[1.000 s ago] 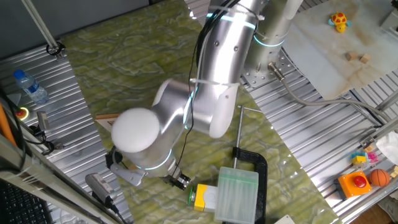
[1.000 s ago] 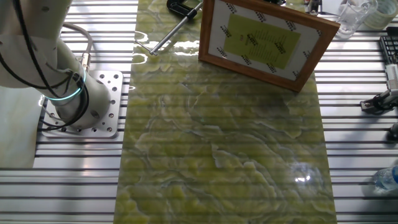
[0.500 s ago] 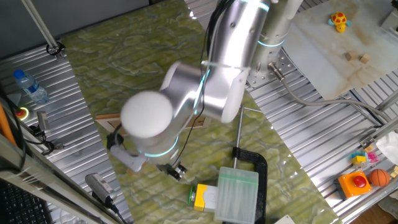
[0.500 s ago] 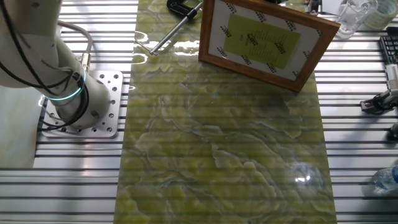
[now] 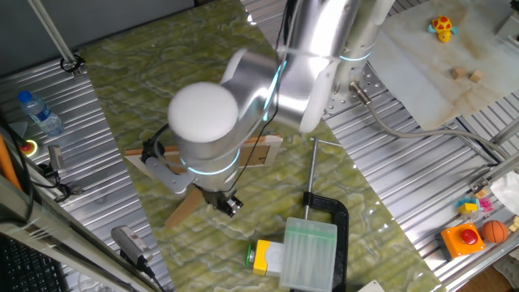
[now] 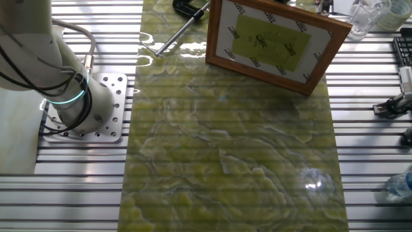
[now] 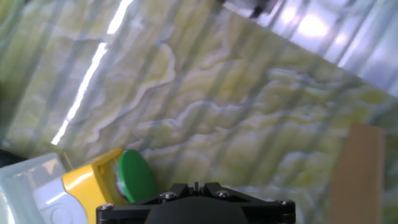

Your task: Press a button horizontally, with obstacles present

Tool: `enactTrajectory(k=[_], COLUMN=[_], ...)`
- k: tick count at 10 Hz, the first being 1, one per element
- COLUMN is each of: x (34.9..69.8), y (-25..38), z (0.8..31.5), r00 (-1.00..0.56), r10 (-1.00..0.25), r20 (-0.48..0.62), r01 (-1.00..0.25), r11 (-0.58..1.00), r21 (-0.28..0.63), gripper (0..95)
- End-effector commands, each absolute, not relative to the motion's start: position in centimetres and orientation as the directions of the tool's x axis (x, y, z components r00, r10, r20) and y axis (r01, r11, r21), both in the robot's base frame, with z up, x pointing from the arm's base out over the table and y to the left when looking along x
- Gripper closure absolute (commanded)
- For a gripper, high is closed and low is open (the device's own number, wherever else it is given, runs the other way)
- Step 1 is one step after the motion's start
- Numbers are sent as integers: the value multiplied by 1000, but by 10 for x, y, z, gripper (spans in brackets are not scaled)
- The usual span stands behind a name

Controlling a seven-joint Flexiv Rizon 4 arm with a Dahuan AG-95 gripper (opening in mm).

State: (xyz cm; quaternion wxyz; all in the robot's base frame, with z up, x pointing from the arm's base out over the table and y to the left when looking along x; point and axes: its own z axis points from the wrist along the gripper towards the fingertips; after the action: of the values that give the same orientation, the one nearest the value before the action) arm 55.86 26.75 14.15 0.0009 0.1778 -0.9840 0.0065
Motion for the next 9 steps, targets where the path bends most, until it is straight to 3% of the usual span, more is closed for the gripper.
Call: enactTrajectory(k=[1, 4, 9], x=[564, 565, 565], y=[271, 272, 272], z=[142, 142, 143], r00=[-938, -969, -977], r10=[-345, -249, -213], r20=[1, -12, -24], r01=[-345, -248, -212], r11=[938, 968, 977], r21=[-13, -23, -16], gripper=[950, 950, 950])
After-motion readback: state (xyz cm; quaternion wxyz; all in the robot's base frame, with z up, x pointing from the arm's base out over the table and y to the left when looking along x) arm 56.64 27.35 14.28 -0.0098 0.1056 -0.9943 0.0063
